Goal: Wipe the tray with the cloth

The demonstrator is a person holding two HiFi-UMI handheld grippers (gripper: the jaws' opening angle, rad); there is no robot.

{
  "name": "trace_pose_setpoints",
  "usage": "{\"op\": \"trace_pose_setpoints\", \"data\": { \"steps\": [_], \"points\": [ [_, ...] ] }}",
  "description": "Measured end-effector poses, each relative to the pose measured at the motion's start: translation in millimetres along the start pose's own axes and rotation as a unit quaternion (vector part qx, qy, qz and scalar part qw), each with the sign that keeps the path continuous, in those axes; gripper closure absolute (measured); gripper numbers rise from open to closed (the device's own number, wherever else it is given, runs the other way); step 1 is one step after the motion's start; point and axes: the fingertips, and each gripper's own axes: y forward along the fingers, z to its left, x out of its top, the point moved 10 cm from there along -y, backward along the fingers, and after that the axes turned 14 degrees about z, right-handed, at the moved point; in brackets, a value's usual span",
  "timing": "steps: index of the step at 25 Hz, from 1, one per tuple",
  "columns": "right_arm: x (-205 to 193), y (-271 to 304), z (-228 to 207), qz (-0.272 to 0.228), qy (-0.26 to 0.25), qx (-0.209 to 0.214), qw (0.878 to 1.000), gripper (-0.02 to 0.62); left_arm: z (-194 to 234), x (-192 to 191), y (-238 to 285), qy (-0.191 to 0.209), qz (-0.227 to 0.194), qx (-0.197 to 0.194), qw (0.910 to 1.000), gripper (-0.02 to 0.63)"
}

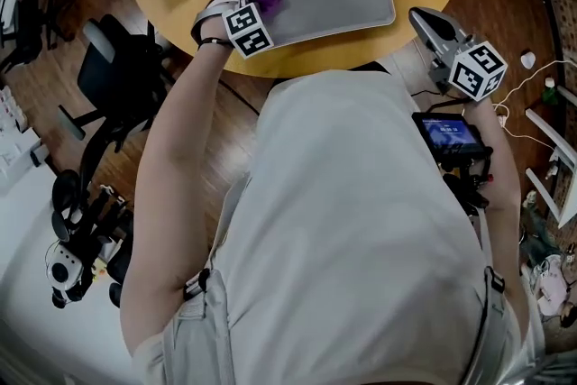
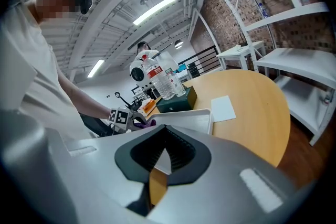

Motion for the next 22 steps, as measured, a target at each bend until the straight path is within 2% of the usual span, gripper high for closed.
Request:
{"op": "trace_pose_setpoints", "data": {
  "steps": [6, 11, 15, 22],
  "points": [
    [-12, -15, 1, -0.005, 0.024, -0.027, 0.999, 0.592, 52, 1, 9, 0.008, 0.013, 0.025, 0.9996, 0.548],
    [-15, -19, -2, -0.006, 0.038, -0.04, 0.998, 0.592, 85, -2, 19, -0.014, 0.034, 0.049, 0.9981, 0.548],
    [-17, -21, -3, -0.009, 0.043, -0.043, 0.998, 0.592, 82, 0, 21, -0.012, 0.027, 0.071, 0.9971, 0.554],
    [-13, -19, -1, -0.012, 0.032, -0.04, 0.999, 0.592, 83, 1, 18, -0.029, 0.023, 0.06, 0.9975, 0.551]
  ]
}}
